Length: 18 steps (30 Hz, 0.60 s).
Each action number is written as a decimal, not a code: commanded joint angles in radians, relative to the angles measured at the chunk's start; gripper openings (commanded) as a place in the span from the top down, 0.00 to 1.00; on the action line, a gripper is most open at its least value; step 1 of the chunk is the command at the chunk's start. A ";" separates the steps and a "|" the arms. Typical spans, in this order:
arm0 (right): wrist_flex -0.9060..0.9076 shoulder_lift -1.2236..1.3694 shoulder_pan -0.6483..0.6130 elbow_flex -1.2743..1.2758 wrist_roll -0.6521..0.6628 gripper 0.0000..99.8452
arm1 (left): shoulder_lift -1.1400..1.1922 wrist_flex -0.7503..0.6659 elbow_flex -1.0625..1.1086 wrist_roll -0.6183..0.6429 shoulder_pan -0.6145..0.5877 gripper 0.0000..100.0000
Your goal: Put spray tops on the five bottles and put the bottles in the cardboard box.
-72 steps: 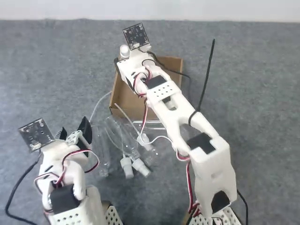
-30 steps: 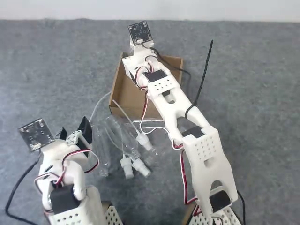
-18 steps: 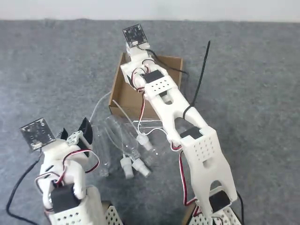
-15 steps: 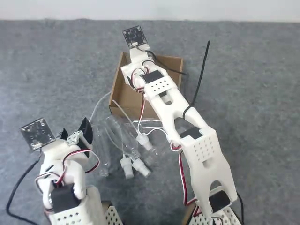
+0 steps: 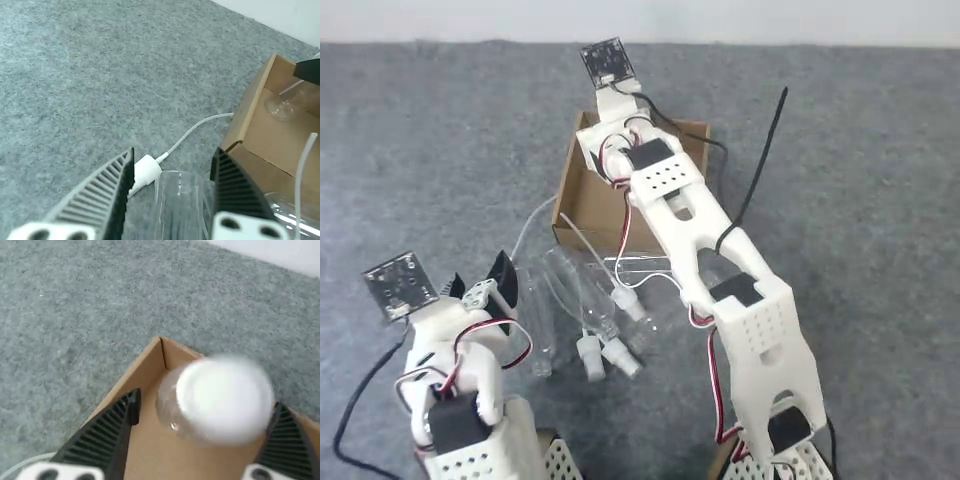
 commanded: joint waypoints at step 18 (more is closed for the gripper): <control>0.424 -0.242 -0.005 -0.060 -0.005 0.66 | -0.012 -0.026 -0.007 0.006 -0.006 0.76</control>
